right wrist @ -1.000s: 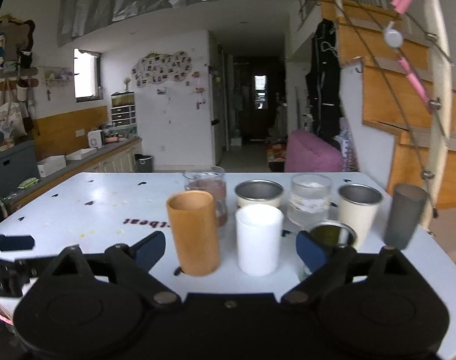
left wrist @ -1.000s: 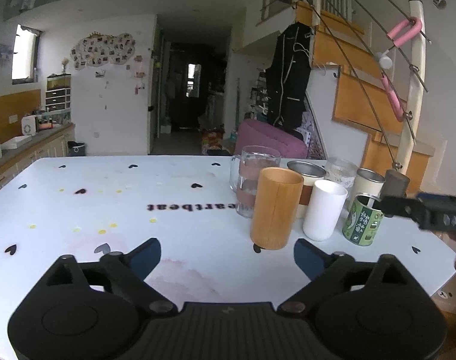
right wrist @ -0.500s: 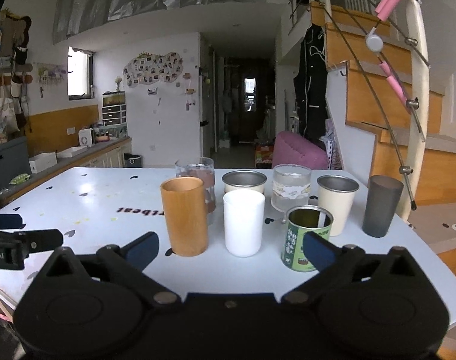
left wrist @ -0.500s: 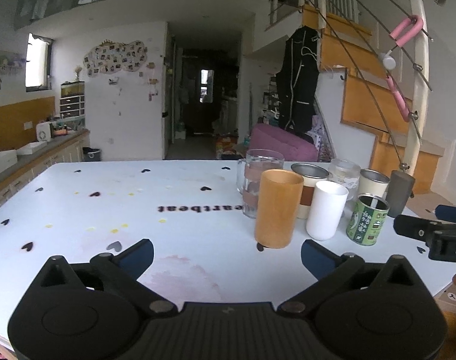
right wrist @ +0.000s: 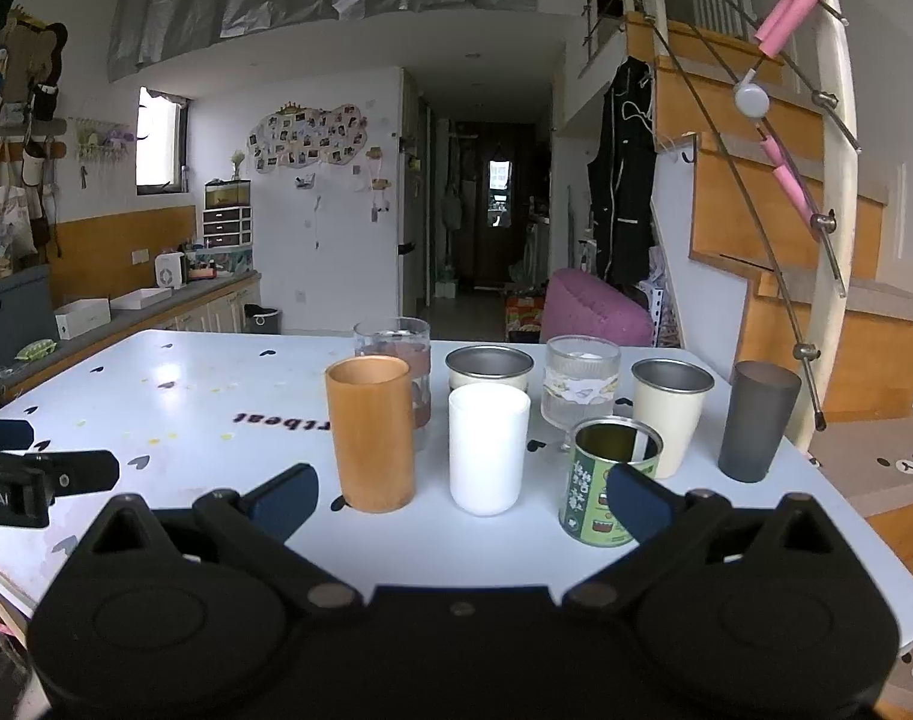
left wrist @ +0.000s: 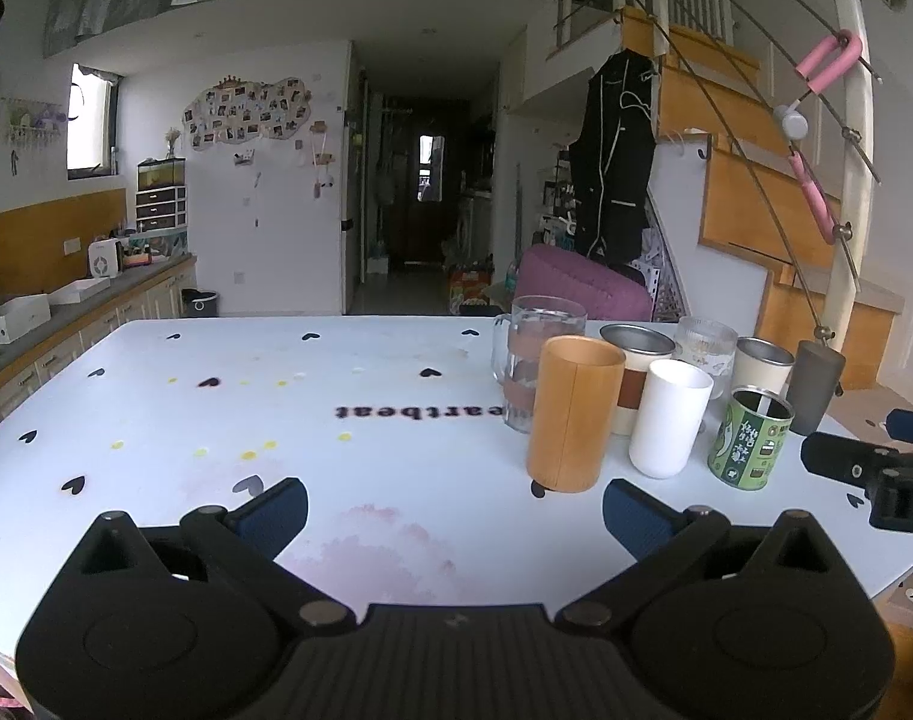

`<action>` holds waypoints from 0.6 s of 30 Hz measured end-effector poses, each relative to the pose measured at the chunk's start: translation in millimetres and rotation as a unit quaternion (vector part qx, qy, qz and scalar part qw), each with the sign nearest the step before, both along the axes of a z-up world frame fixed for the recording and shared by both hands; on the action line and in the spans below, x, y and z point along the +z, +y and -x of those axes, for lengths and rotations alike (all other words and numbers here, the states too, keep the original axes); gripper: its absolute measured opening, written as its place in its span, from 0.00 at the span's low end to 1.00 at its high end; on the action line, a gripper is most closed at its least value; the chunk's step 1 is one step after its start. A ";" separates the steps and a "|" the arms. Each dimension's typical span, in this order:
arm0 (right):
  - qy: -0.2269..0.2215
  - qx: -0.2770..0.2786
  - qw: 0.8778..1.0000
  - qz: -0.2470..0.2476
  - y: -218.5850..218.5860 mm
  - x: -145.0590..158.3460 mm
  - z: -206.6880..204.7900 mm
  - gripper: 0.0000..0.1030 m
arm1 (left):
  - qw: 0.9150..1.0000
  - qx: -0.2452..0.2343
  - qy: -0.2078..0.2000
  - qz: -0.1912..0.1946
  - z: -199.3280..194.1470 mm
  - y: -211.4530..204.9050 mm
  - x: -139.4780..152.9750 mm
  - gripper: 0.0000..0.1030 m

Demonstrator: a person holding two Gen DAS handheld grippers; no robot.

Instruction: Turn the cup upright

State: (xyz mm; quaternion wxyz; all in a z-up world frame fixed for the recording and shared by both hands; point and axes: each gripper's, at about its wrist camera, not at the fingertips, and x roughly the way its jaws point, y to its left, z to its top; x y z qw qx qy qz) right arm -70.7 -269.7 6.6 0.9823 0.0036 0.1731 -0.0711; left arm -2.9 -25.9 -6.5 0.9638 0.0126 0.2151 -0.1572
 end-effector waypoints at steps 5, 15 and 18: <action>0.001 0.000 1.000 0.002 1.8 0.4 0.1 1.00 | 1.000 0.003 0.000 -0.003 0.6 0.3 -1.5 1.00; 0.001 0.000 1.000 0.002 1.5 0.7 -0.3 1.00 | 1.000 0.006 0.001 -0.006 1.0 0.5 -1.9 1.00; 0.001 0.001 1.000 0.002 1.6 0.5 -0.4 1.00 | 1.000 0.007 0.001 -0.006 0.9 0.7 -2.2 1.00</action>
